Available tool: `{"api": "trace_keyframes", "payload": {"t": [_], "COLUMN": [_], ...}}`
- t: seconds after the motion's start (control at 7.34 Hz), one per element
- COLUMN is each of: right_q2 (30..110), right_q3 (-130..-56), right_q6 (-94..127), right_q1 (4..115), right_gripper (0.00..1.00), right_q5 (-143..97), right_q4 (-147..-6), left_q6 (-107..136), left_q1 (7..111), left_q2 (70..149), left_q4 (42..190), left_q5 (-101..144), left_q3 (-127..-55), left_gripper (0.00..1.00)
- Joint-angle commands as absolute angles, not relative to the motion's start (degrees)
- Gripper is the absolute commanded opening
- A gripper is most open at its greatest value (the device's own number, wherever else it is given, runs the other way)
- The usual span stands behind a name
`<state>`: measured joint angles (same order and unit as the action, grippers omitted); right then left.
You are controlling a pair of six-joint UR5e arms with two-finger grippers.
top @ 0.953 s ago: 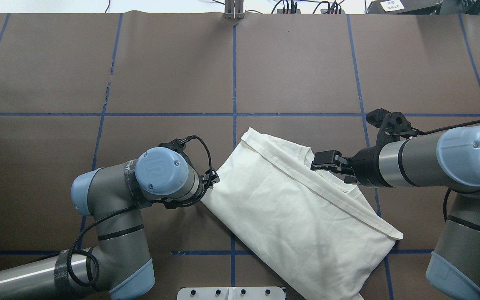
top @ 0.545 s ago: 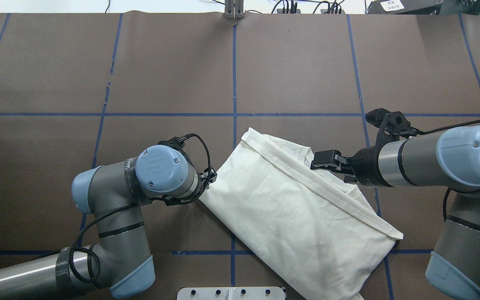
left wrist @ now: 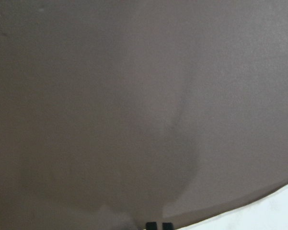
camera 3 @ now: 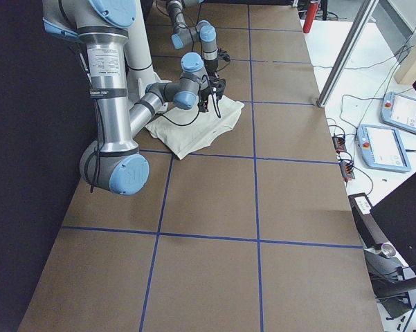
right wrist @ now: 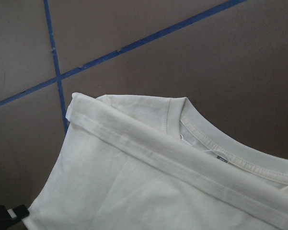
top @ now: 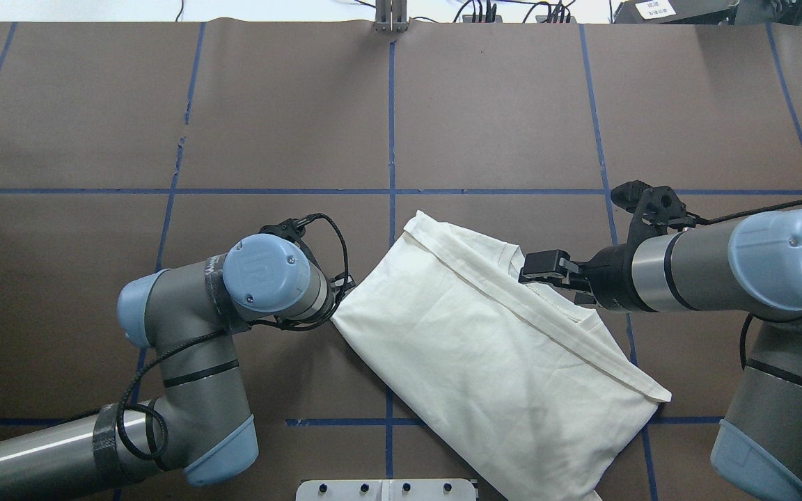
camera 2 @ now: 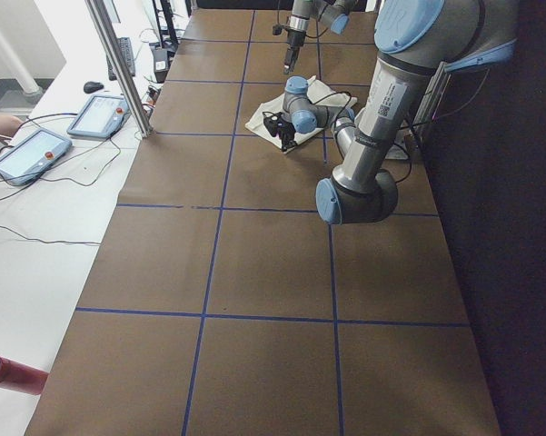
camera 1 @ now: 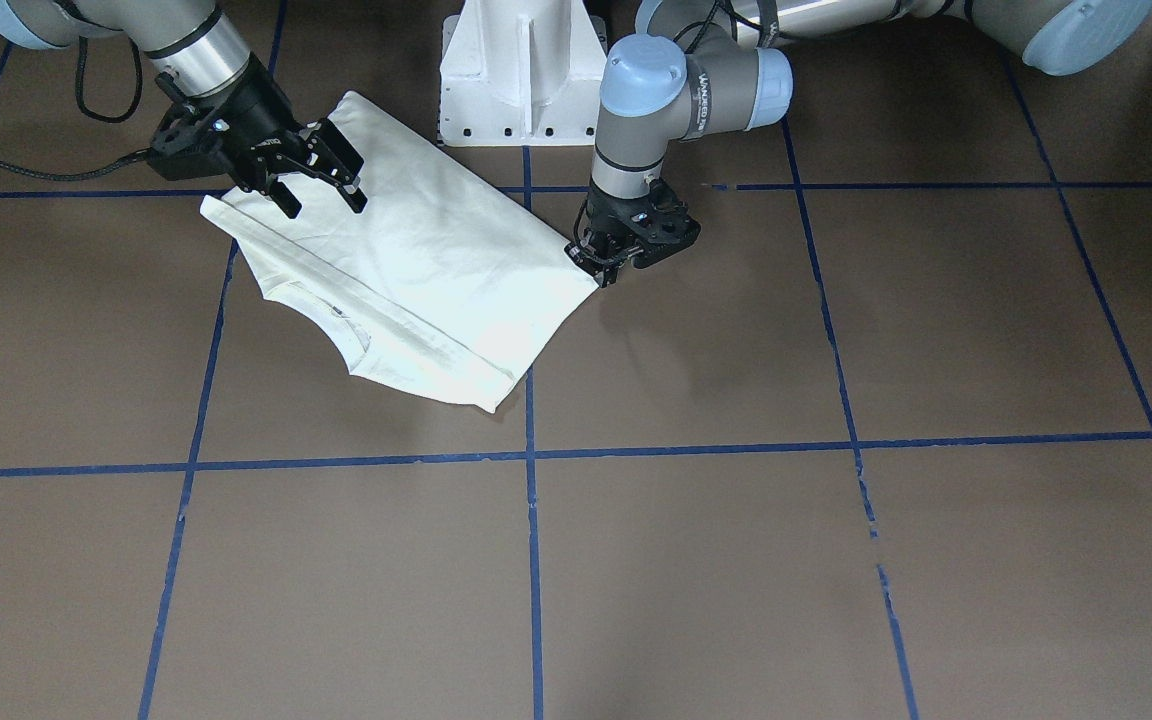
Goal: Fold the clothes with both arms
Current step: 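Rotate the bundle upright with the left gripper while the right gripper holds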
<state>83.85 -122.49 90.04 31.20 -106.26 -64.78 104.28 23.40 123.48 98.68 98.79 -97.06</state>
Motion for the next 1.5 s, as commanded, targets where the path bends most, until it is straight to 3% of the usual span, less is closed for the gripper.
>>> {"api": "trace_keyframes", "payload": {"t": [0.0,0.27,0.54,0.82,1.09,1.36], "right_q2": [83.9,84.2,84.0,83.9,83.8,83.9], "right_q3": [-122.3,-121.9,-121.7,-121.4,-121.4,-121.4], "right_q6": [90.1,90.1,90.1,90.3,90.3,90.4], "right_q1": [31.3,31.4,31.4,31.3,31.4,31.3], "right_gripper": [1.0,1.0,1.0,1.0,1.0,1.0], "right_q5": [-106.3,-106.3,-106.2,-106.2,-106.1,-106.1], "right_q4": [-64.8,-64.8,-64.8,-64.8,-64.8,-64.8], "left_q6": [102.1,98.5,95.0,85.6,81.3,80.5], "left_q1": [27.4,31.8,36.4,40.5,41.2,41.0], "left_q2": [123.8,124.9,132.5,137.2,143.8,146.6], "left_q4": [99.1,100.5,108.7,108.9,123.8,131.5], "left_q5": [99.0,98.8,98.7,98.0,94.0,92.0], "left_q3": [-96.9,-92.7,-77.3,-73.2,-55.4,-49.1], "left_gripper": [0.0,0.0,0.0,0.0,0.0,0.0]}}
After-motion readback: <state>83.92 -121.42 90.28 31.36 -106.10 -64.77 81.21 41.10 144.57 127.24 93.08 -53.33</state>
